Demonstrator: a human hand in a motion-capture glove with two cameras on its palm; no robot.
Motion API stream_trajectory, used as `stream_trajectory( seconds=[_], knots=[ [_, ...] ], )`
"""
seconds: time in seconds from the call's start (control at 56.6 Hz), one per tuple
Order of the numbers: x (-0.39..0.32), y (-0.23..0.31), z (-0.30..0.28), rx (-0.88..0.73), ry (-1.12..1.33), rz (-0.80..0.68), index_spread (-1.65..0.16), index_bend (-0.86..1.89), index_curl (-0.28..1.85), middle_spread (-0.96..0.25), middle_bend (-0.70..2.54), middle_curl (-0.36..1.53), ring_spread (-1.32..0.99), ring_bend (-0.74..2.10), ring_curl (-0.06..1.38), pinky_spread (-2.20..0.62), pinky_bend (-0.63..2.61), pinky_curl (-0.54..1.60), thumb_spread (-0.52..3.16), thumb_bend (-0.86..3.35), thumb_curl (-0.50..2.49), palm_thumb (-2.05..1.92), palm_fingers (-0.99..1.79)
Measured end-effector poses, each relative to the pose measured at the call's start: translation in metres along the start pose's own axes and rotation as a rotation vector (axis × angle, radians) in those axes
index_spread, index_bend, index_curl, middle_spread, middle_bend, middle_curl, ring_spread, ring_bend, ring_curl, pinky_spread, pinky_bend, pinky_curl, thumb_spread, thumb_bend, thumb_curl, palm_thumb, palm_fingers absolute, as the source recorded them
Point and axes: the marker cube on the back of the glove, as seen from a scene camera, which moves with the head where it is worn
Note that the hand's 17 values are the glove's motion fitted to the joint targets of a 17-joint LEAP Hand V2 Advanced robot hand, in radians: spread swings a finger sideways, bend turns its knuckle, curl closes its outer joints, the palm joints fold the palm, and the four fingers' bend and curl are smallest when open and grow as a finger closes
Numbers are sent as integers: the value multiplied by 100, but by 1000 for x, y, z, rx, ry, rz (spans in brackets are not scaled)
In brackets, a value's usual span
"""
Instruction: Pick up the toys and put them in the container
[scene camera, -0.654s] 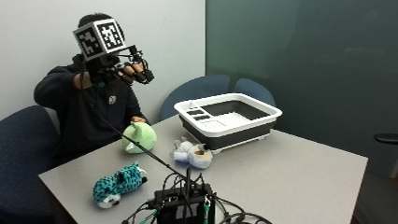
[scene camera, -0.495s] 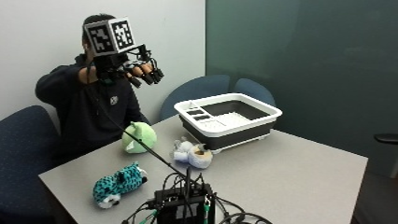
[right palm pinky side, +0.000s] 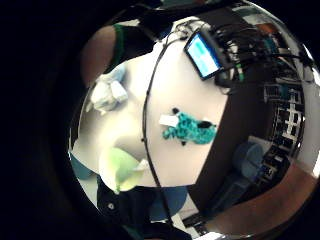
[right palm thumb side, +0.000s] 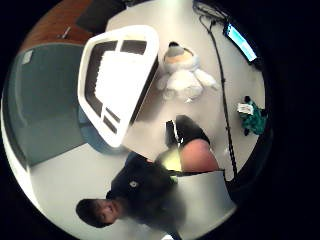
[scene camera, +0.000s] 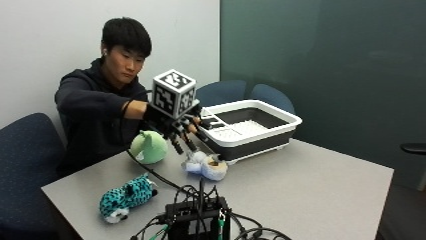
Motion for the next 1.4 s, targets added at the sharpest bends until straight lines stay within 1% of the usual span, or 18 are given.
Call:
stream_trajectory(
  seconds=[0.035,0.159,0.248,0.336,0.354,0.442,0.513,0.584,0.601,0.69,0.707,0.796,0.884,1.008,1.149,1.238,1.291,1.397],
  knots=[
    [-4,-7,15,-65,-26,-42,-15,0,9,6,16,20,0,41,19,2,99,38,135,20,29,23,-23],
    [-11,-45,58,-164,-130,-52,-12,1,8,9,10,18,2,42,21,3,107,40,133,19,31,27,-32],
    [-11,-63,81,-165,-216,-56,-11,0,7,10,9,18,4,44,22,3,114,41,130,17,32,29,-33],
    [-7,-73,94,-154,-282,-56,-13,-3,5,9,9,16,3,60,26,1,123,43,126,13,32,29,-25],
    [-6,-74,96,-148,-277,-52,-15,-5,4,9,8,16,2,69,29,-1,126,44,125,13,33,30,-18],
    [3,-82,96,-64,-250,-37,-20,-4,1,7,10,15,-6,94,36,-15,139,46,127,17,37,41,-10],
    [6,-83,95,-30,-249,-35,-24,-6,-3,5,17,17,-19,128,45,-26,153,48,129,21,40,49,18],
    [9,-83,95,21,-211,-19,-27,-2,-2,3,21,19,-27,140,48,-32,161,48,126,23,43,57,27],
    [10,-83,95,38,-196,-16,-27,0,-1,1,30,22,-29,138,49,-33,164,49,122,24,45,60,37],
    [17,-83,93,99,-143,-4,-27,7,-1,-7,53,30,-35,141,51,-35,166,50,103,25,54,70,53],
    [19,-83,91,105,-138,-3,-27,9,-1,-9,61,33,-35,144,53,-35,166,51,99,26,56,72,61],
    [27,-75,77,145,-118,4,-31,18,-1,-14,87,43,-36,149,56,-36,161,52,81,28,63,77,79],
    [28,-60,53,198,-137,-2,-34,22,-1,-17,99,51,-36,151,59,-37,160,54,64,30,70,79,81],
    [16,-32,-20,308,-154,-72,-40,31,-1,-20,106,60,-36,152,62,-38,160,57,42,33,77,80,79],
    [-60,7,-91,433,-179,-188,-45,44,-1,-22,108,68,-37,154,65,-39,161,60,20,36,83,79,76],
    [-119,21,-125,498,-192,-302,-48,52,0,-23,109,73,-37,154,66,-40,162,61,8,38,86,77,74],
    [-152,22,-138,519,-240,-351,-49,56,-1,-24,109,76,-37,155,67,-40,162,62,2,39,87,76,72],
    [-203,1,-142,517,-296,-366,-51,63,-1,-25,110,81,-37,157,68,-40,164,64,-9,41,89,75,69]
  ],
)
